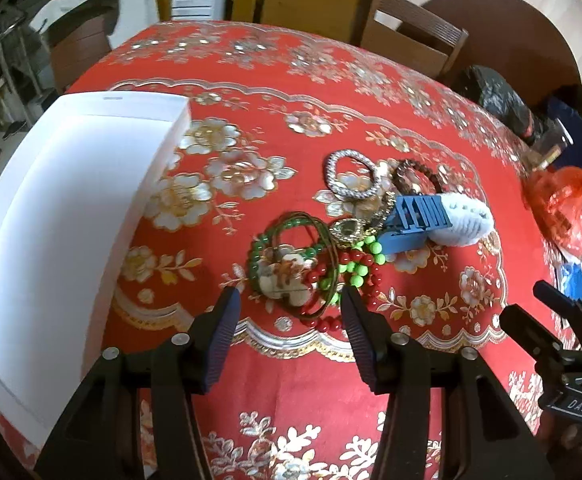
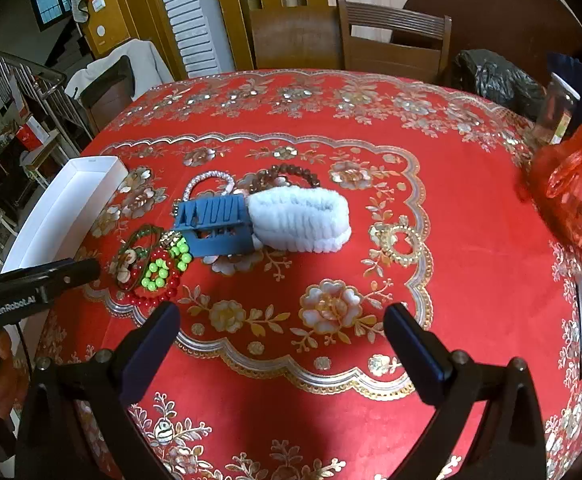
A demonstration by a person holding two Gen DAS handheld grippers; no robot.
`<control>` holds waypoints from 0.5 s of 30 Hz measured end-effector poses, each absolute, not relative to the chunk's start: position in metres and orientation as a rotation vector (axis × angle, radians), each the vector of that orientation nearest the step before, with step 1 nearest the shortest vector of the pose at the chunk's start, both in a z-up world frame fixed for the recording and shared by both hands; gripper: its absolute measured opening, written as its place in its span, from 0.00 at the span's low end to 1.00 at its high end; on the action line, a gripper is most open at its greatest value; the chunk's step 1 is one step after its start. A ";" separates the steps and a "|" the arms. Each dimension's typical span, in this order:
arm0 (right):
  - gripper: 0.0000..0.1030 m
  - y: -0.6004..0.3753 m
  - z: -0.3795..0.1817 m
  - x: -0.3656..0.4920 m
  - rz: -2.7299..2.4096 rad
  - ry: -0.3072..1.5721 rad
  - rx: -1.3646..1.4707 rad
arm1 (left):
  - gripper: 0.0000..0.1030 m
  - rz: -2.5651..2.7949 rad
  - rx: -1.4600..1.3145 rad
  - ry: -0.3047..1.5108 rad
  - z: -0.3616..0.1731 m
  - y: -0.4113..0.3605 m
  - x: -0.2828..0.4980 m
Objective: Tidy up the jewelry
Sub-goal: 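Grasp the pendant on black cord with left tool while right tool grasps white scrunchie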
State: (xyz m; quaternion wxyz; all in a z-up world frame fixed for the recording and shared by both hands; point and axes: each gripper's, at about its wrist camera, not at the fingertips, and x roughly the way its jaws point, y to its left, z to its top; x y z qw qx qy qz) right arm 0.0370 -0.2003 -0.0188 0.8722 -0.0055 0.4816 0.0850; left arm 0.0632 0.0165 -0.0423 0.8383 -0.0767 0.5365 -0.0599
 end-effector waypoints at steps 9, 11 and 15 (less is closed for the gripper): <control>1.00 -0.203 -0.024 0.044 0.177 1.020 0.006 | 0.45 -0.130 -0.143 1.196 -0.063 0.012 0.081; 1.00 -0.204 -0.025 0.046 0.178 1.023 0.009 | 0.45 -0.125 -0.140 1.203 -0.066 0.011 0.085; 1.00 -0.206 -0.028 0.052 0.178 1.030 0.020 | 0.39 -0.117 -0.114 1.199 -0.071 0.008 0.089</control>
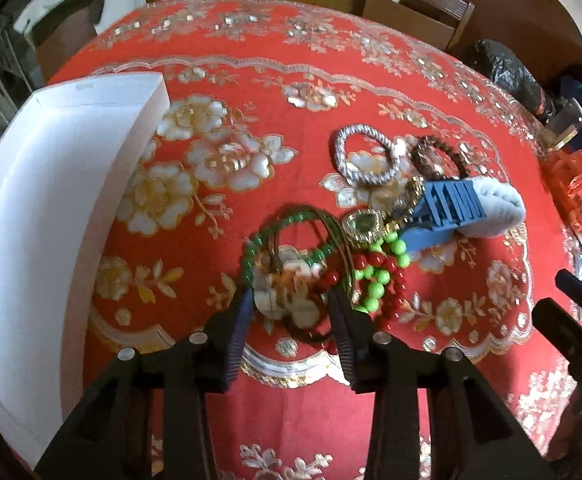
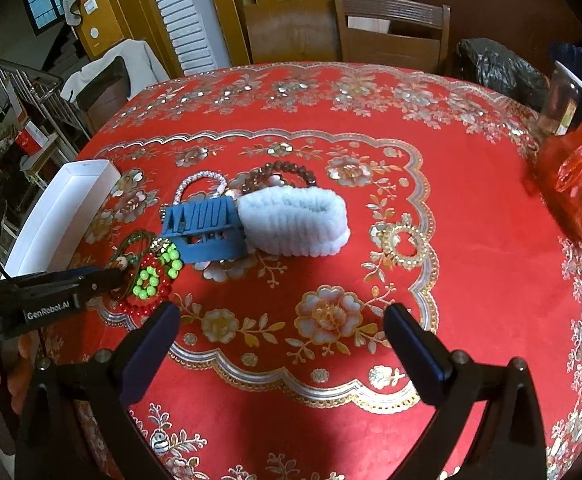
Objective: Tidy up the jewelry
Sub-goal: 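Grasp the pendant on black cord with left tool while right tool grasps white scrunchie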
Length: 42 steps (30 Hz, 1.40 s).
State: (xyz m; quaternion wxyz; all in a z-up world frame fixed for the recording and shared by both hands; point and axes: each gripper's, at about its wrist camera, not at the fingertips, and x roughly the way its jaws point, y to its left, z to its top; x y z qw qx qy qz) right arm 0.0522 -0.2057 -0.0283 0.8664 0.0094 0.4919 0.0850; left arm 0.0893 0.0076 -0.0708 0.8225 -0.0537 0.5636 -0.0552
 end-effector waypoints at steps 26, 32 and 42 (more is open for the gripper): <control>0.98 -0.212 -0.029 0.103 0.347 1.024 -0.076 | 0.56 -0.238 -0.311 1.142 -0.043 0.029 0.073; 0.98 -0.214 -0.036 0.097 0.340 1.049 -0.028 | 0.56 -0.293 -0.266 1.241 -0.057 0.001 0.069; 0.98 -0.222 -0.035 0.100 0.330 1.044 0.018 | 0.58 -0.198 -0.256 1.247 -0.069 -0.012 0.078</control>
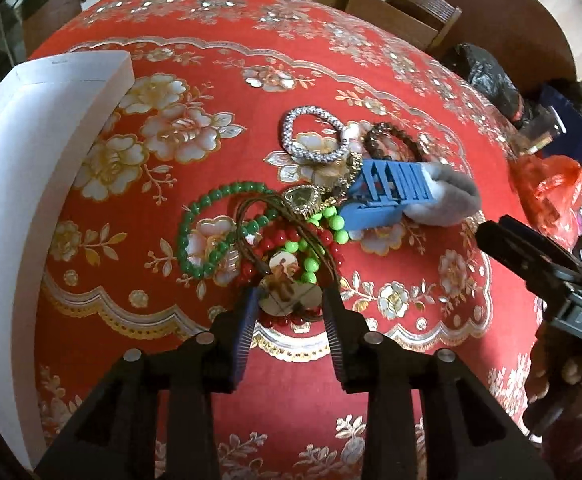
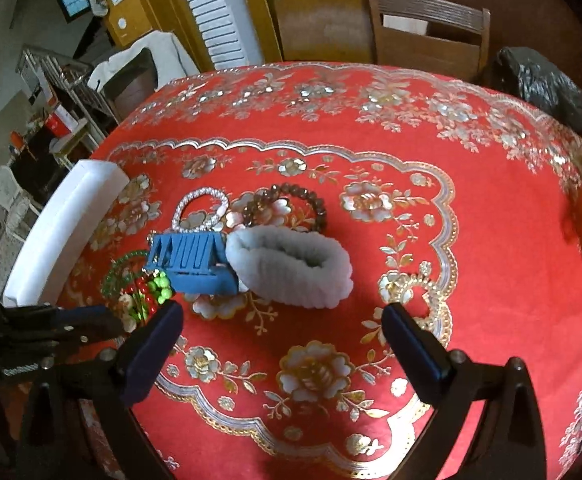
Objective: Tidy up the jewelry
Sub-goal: 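Grasp the pendant on black cord with left tool while right tool grasps white scrunchie, then carry pendant with left tool and scrunchie with right tool into the white box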
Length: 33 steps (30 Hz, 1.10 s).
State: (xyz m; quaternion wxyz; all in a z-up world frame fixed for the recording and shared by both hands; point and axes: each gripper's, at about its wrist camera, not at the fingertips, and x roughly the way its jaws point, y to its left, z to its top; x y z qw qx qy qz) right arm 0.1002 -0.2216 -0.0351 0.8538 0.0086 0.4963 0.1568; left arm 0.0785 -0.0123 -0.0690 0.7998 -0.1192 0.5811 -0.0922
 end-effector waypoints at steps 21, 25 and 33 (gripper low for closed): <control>0.25 -0.214 -0.050 0.136 0.442 1.065 -0.128 | 0.36 -0.224 -0.345 1.241 -0.074 -0.012 0.087; 0.19 -0.218 -0.046 0.116 0.443 1.043 -0.108 | 0.26 -0.245 -0.336 1.226 -0.069 -0.009 0.081; 0.19 -0.225 -0.035 0.073 0.456 1.038 -0.079 | 0.26 -0.285 -0.314 1.194 -0.050 -0.001 0.067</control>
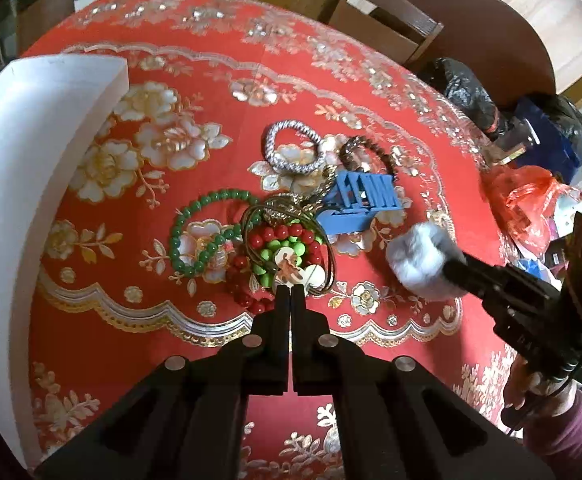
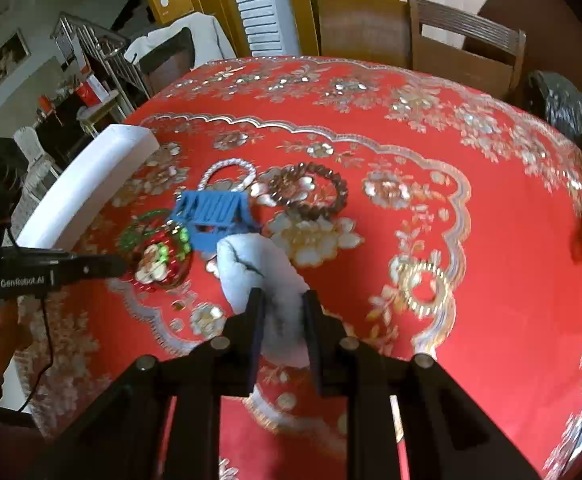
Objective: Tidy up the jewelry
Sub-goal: 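Carry pendant with left tool and scrunchie with right tool into the white box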
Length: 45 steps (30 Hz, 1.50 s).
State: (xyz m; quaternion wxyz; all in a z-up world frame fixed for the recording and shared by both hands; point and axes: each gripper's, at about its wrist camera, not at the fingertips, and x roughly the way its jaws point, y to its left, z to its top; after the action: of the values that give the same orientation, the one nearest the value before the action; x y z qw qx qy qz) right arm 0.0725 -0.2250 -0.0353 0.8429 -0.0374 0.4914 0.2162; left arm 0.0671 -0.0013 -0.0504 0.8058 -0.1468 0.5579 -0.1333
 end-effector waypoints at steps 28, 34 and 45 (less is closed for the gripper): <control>0.21 -0.253 -0.044 0.026 0.426 1.093 0.050 | 0.60 -0.131 -0.231 1.245 -0.075 -0.038 0.088; 0.22 -0.250 -0.038 0.026 0.442 1.079 0.047 | 0.60 -0.164 -0.278 1.206 -0.053 -0.019 0.069; 0.22 -0.210 -0.020 0.025 0.525 1.037 0.033 | 0.60 -0.162 -0.286 1.118 -0.004 0.029 0.046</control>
State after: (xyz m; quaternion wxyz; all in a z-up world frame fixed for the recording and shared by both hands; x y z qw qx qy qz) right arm 0.0245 -0.2095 -0.0197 0.8356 0.0157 0.4899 0.2480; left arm 0.0456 0.0286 -0.0044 0.8350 -0.1351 0.5278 -0.0767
